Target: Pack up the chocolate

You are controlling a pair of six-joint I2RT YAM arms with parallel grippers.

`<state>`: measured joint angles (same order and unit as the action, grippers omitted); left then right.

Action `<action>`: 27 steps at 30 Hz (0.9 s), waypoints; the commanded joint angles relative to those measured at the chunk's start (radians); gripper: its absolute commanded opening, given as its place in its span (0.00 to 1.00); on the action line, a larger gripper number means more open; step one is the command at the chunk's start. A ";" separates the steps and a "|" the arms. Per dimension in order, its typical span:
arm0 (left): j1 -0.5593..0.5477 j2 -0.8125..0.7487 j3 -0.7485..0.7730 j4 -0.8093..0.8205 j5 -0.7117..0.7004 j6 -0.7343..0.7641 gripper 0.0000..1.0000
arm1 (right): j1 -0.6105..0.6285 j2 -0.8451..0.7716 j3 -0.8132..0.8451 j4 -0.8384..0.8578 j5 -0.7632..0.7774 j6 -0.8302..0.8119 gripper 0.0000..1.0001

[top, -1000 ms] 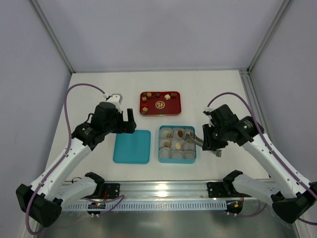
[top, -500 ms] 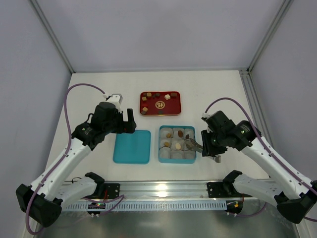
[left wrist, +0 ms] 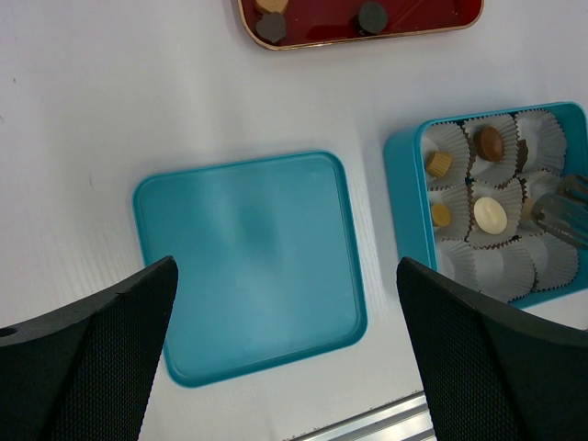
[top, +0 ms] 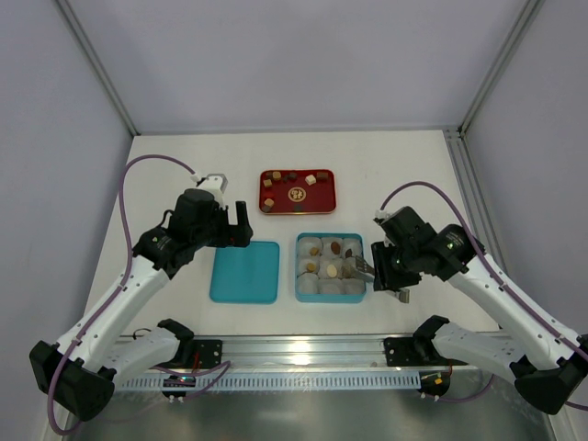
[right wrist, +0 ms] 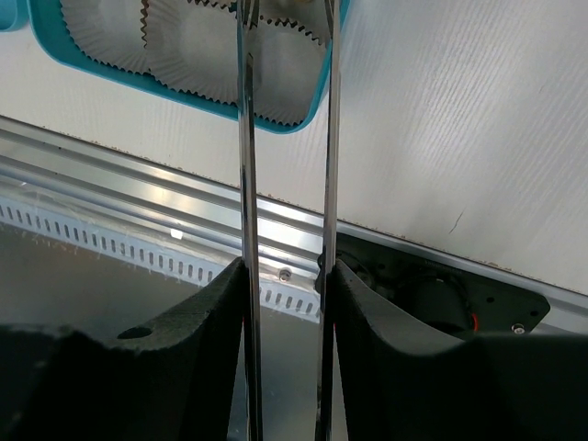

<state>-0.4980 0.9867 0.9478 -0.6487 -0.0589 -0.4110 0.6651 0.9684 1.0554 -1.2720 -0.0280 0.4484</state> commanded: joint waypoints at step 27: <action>-0.001 0.000 0.034 0.004 -0.018 0.011 1.00 | -0.033 0.752 0.713 0.241 0.017 -0.224 0.42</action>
<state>-0.4980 0.9981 0.9478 -0.6491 -0.0624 -0.4110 0.6380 1.6524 1.6814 -1.0588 -0.0250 0.2825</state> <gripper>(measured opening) 0.996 0.427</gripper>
